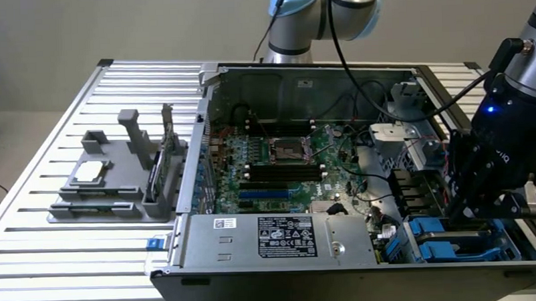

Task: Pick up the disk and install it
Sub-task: 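Insert the second disk wire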

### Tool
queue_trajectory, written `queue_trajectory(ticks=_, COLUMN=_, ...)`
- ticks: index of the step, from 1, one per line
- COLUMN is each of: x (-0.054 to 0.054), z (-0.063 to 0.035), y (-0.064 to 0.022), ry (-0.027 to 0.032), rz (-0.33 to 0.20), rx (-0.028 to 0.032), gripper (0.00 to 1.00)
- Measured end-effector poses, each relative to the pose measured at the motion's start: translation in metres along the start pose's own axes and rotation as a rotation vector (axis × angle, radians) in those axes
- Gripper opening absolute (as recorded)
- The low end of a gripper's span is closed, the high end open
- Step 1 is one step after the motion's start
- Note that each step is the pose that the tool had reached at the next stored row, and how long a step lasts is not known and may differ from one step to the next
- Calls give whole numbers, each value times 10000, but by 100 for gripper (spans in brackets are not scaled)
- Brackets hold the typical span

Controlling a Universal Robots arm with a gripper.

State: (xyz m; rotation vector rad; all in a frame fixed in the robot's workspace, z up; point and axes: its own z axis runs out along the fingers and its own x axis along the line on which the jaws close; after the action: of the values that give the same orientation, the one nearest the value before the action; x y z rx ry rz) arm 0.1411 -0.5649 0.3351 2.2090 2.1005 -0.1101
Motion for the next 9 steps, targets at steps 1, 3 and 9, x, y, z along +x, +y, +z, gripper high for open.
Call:
queue_trajectory(ticks=1, x=-4, z=3, y=0, ry=8, rz=-2, rx=0, gripper=16)
queue_trajectory(ticks=3, x=-7, z=9, y=0, ry=26, rz=-5, rx=1, gripper=16)
queue_trajectory(ticks=9, x=-18, z=17, y=1, ry=109, rz=-11, rx=4, gripper=16)
